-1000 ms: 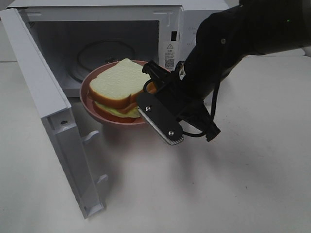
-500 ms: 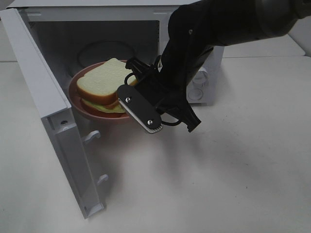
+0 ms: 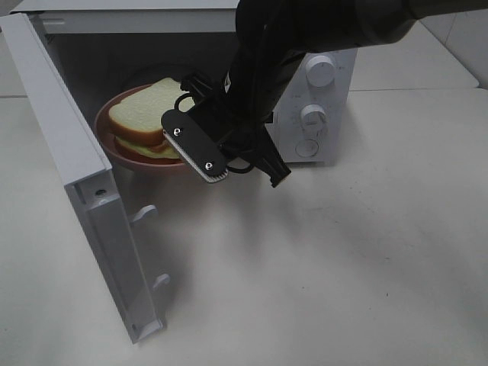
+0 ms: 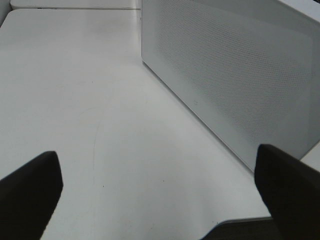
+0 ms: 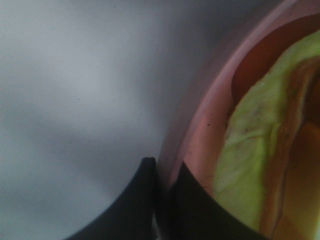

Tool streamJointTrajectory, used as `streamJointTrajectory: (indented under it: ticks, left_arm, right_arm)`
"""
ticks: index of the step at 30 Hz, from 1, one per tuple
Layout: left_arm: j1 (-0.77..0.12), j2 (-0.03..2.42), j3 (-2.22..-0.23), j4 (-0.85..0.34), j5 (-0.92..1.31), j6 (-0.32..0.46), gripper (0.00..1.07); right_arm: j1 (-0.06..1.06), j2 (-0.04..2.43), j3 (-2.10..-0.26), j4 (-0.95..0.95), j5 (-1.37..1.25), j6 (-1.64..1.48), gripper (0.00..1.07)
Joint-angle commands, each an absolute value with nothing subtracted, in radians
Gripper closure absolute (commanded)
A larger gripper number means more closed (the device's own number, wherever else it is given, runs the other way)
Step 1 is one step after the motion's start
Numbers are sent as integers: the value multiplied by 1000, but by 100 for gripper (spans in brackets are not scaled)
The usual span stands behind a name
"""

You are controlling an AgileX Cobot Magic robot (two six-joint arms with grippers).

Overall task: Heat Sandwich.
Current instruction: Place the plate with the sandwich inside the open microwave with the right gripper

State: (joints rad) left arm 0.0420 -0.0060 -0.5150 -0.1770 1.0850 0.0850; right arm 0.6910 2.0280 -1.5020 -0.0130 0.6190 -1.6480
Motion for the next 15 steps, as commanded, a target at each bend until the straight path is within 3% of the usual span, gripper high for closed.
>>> streamJointTrajectory:
  ticks: [1, 15]
  left_arm:
    - [40, -21, -514, -184, 1075, 85, 9]
    - [40, -21, -514, -183, 1075, 84, 9]
  right_arm:
    - [693, 2050, -1553, -8, 633, -1626, 107]
    - [693, 2190, -1761, -99, 707, -1453, 107]
